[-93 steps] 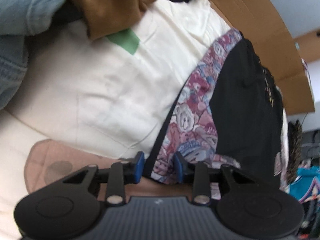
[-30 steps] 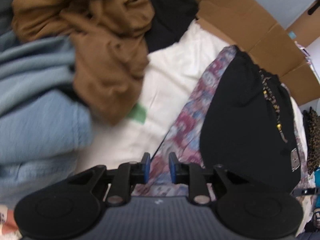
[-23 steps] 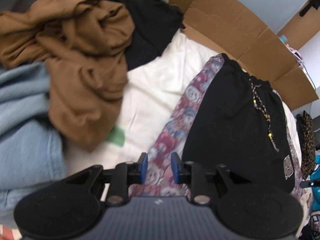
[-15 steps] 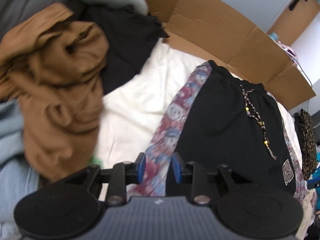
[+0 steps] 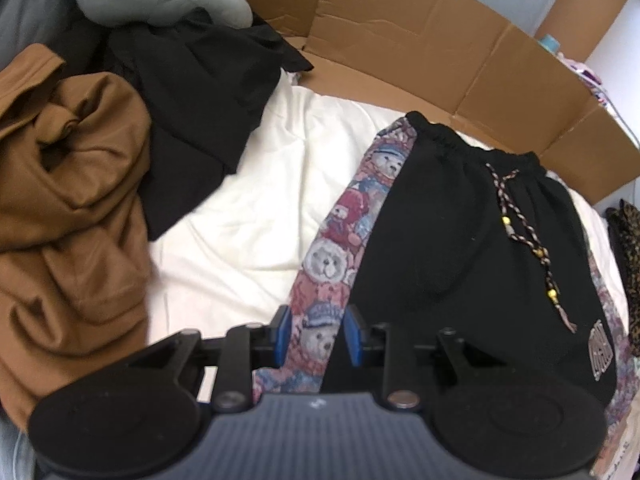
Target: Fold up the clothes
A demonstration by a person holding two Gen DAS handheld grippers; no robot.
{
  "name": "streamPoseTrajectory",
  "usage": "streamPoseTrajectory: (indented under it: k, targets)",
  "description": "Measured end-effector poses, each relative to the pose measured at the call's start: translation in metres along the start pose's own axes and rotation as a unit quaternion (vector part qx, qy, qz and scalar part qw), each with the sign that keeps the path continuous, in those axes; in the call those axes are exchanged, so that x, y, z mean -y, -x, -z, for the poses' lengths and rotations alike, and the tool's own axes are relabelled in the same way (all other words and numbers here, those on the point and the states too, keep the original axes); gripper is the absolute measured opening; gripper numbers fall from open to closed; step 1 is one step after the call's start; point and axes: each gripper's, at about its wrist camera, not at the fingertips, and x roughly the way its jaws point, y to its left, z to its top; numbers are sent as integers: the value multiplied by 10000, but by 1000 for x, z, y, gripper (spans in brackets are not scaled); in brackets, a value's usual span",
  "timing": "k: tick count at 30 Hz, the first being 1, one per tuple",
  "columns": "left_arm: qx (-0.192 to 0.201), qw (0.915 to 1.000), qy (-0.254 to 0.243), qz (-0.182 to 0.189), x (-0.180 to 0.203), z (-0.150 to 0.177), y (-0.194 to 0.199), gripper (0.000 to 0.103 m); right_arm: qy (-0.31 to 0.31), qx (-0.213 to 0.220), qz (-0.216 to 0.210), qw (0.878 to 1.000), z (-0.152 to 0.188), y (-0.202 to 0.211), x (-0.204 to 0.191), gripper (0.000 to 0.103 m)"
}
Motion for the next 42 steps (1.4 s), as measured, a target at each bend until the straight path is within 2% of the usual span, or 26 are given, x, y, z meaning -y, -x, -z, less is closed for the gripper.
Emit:
streamPoseTrajectory:
  k: [4,7,10,12,15,19,21,22,24,25,30,37,39,42]
  targets:
    - [42,9998,192,-80,-4,-7,-15,33,-47,260,92,9996,6,-17,26,44]
    - [-82,9997,192,-96,-2,-12,-28,33,15,246,104,9996,9,-36,41,44]
    - [-153,9998,45,-99,5,-16,-37,33,-228,334,83,9991,4,-50,56,44]
    - [-168,9997,179,-85,6,-18,-43,33,-443,380,35,9983,1,-57,64,44]
    - [-198,9993,299,-104,7,-20,-56,33,-619,292,-148,9975,0,-70,74,44]
    - [-149,9998,-117,-73,14,-25,-69,33,-649,4,-459,9968,5,-85,74,44]
    - [-183,9997,-160,-97,17,-25,-74,33,-548,-97,-530,9970,6,-87,71,42]
    - [-190,9997,-118,-103,19,-24,-75,33,-480,-137,-546,9973,7,-87,69,36]
    - [-169,9998,-97,-74,25,-22,-75,33,-433,-214,-565,9972,5,-86,69,5]
    - [-159,9998,-86,-60,28,-21,-75,33,-429,-235,-607,9970,5,-84,69,4]
    - [-58,10000,38,42,39,-14,-75,35,-260,-214,-380,9987,4,-78,71,2]
    - [-20,10000,55,-18,44,-10,-79,37,-492,-221,-104,9985,7,-72,82,2]
    - [32,10000,74,-29,43,-12,-77,37,-523,-207,-59,9984,5,-69,82,4]
    - [185,9998,38,-21,43,-19,-73,37,-575,40,-95,9983,-1,-57,82,8]
